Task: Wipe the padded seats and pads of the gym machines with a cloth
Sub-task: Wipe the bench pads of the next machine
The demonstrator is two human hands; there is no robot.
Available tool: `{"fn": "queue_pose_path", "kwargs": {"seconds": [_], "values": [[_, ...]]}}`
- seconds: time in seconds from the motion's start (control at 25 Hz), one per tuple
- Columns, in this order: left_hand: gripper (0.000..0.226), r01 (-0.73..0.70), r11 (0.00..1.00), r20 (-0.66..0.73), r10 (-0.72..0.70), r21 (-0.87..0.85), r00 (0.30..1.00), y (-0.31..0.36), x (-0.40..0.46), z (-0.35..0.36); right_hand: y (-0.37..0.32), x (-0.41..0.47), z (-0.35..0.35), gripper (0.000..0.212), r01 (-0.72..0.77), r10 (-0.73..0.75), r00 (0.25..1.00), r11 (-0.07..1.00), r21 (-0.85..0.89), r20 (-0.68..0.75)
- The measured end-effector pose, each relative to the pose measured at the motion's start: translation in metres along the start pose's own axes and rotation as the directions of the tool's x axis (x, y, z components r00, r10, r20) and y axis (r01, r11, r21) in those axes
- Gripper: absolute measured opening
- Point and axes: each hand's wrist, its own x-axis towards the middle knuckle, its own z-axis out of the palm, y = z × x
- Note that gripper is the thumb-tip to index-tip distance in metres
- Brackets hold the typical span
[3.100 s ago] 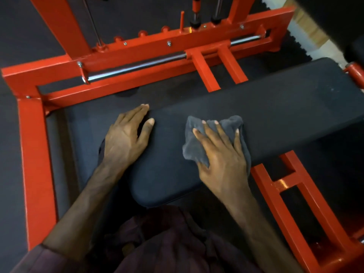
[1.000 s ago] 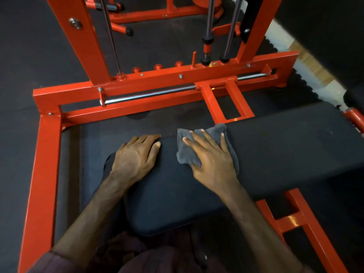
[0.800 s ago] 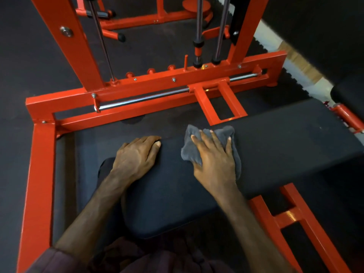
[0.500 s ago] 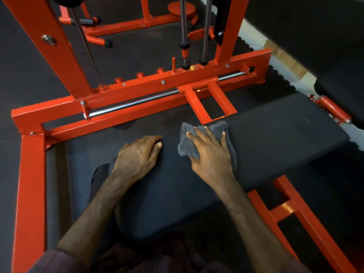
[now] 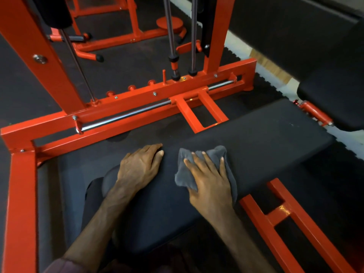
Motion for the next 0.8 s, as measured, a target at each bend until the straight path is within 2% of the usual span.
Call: {"fn": "queue_pose_path", "kwargs": {"seconds": [0.08,0.12,0.2,0.28,0.44,0.48,0.56,0.64,0.8], "values": [[0.053,-0.01,1.0,0.015,0.01,-0.009,1.0,0.009,0.009,0.0,0.001,0.006,0.004,0.071,0.099,-0.099,0.995,0.995,0.019,0.003],[0.052,-0.012,1.0,0.035,0.013,-0.015,0.999,0.015,0.014,0.0,0.008,0.019,0.005,0.069,0.085,-0.085,0.996,0.996,0.031,-0.002],[0.048,-0.026,0.999,0.052,0.027,-0.022,0.998,0.023,0.021,0.002,0.026,0.03,0.002,0.068,-0.052,0.052,0.999,0.998,0.017,-0.015],[0.046,-0.034,0.999,0.032,0.034,-0.021,0.999,0.026,0.02,0.005,0.039,0.006,-0.003,0.069,-0.095,0.097,0.995,0.995,0.031,-0.04],[0.048,-0.05,0.999,0.01,0.05,0.006,0.999,0.032,0.023,0.008,0.02,-0.014,-0.009,0.066,0.089,-0.086,0.996,0.993,0.078,-0.038],[0.048,-0.053,0.999,0.024,0.053,0.008,0.998,0.034,0.025,0.008,0.02,-0.001,-0.007,0.066,0.068,-0.064,0.997,0.994,0.082,-0.054],[0.047,-0.054,0.999,0.038,0.054,0.001,0.998,0.032,0.027,0.007,0.025,0.009,-0.007,0.069,-0.068,0.072,0.996,0.995,0.074,-0.047],[0.048,-0.05,0.999,0.038,0.05,0.002,0.998,0.03,0.025,0.006,0.029,-0.012,-0.009,0.072,-0.136,0.141,0.989,0.987,0.086,-0.054],[0.05,-0.058,0.998,0.047,0.058,-0.001,0.997,0.039,0.03,0.004,0.019,-0.038,-0.013,0.067,0.009,-0.001,0.997,0.995,0.095,-0.079]]}}
